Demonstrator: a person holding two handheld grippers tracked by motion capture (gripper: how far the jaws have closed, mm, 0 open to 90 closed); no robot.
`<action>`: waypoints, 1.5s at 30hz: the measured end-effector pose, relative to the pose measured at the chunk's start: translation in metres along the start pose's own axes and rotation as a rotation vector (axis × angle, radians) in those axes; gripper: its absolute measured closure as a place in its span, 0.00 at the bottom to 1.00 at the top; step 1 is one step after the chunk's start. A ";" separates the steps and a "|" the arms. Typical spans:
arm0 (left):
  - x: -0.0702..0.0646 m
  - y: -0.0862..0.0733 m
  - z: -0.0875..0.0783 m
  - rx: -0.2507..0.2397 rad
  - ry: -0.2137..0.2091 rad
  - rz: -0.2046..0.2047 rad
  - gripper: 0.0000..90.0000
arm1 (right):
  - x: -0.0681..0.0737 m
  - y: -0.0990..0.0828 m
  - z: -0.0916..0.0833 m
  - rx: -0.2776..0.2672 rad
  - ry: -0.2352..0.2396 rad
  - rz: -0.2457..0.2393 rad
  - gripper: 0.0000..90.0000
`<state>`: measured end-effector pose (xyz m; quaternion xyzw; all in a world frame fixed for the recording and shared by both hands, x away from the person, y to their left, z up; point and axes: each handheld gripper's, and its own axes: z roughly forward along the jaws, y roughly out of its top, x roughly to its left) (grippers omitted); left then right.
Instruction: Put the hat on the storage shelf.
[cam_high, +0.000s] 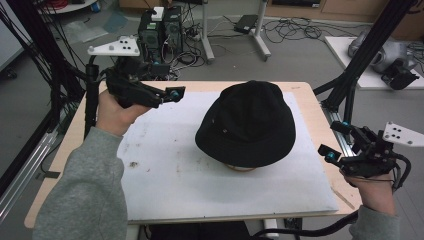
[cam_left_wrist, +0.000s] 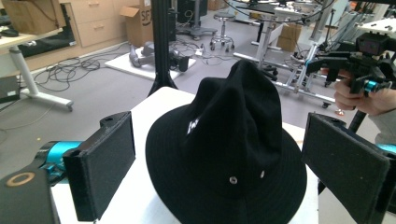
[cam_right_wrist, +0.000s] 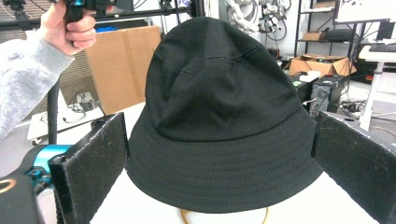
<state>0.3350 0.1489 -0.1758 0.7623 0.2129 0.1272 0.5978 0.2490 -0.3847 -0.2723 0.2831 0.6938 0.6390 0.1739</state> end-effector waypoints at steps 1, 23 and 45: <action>-0.001 -0.003 -0.002 -0.002 0.005 0.001 0.11 | 0.000 0.000 0.001 -0.002 0.000 0.000 0.04; -0.026 -0.096 -0.059 -0.047 0.146 -0.006 0.11 | -0.005 -0.002 0.011 0.007 0.000 0.004 0.04; -0.027 -0.142 -0.100 -0.129 0.304 -0.069 0.11 | -0.006 -0.004 0.010 0.006 -0.011 0.007 0.04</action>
